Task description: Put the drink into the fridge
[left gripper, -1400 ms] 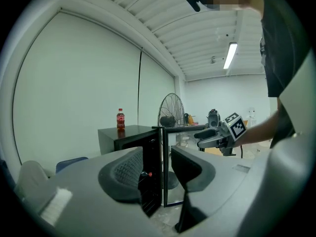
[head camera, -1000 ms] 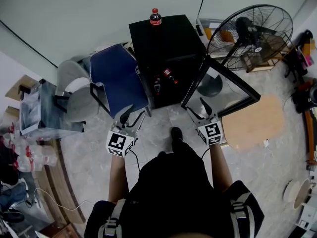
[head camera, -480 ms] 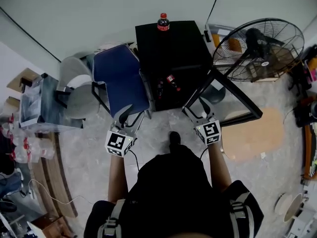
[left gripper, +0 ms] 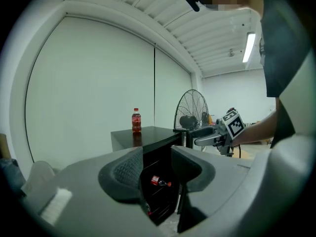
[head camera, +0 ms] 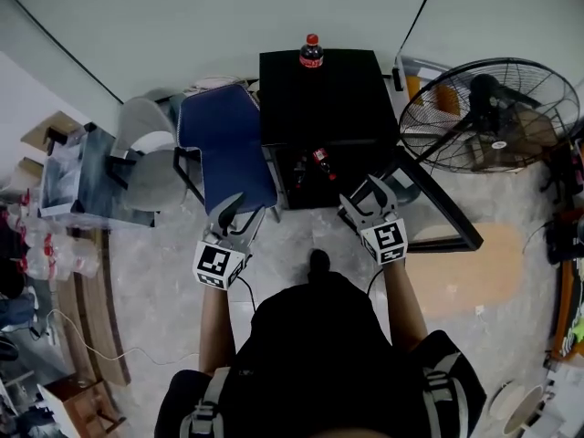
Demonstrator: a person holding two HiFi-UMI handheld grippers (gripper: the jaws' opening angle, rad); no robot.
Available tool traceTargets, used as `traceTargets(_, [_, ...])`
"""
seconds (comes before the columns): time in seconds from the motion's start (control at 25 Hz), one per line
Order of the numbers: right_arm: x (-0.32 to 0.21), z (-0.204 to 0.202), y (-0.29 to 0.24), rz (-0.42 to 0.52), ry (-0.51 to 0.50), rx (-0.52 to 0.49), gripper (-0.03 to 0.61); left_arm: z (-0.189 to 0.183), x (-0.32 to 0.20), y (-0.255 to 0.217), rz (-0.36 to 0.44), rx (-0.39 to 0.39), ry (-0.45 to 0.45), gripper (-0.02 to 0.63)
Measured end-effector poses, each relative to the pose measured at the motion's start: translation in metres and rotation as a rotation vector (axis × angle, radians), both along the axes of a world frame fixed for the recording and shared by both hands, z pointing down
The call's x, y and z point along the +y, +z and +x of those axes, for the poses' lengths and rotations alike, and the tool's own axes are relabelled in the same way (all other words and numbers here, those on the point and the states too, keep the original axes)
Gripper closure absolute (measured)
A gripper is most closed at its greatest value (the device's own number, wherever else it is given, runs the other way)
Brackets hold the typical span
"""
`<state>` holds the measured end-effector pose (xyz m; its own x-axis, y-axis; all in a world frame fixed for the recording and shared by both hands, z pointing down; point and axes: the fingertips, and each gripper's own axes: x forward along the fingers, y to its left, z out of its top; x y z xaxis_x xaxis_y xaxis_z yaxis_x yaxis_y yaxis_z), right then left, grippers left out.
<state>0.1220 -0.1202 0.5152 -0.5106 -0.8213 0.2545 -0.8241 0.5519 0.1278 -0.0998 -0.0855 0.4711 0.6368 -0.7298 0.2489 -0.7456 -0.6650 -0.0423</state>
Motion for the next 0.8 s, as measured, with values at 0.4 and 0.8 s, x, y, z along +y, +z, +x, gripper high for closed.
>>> traceTargets(0.4, [-0.044, 0.011, -0.012, 0.036, -0.101, -0.013, 0.273, 0.034, -0.028, -0.003, 0.024, 0.004, -0.067, 0.434])
traceTargets(0.8, [-0.069, 0.022, -0.028, 0.074, -0.157, -0.031, 0.275, 0.067, -0.031, 0.002, 0.027, 0.001, -0.076, 0.434])
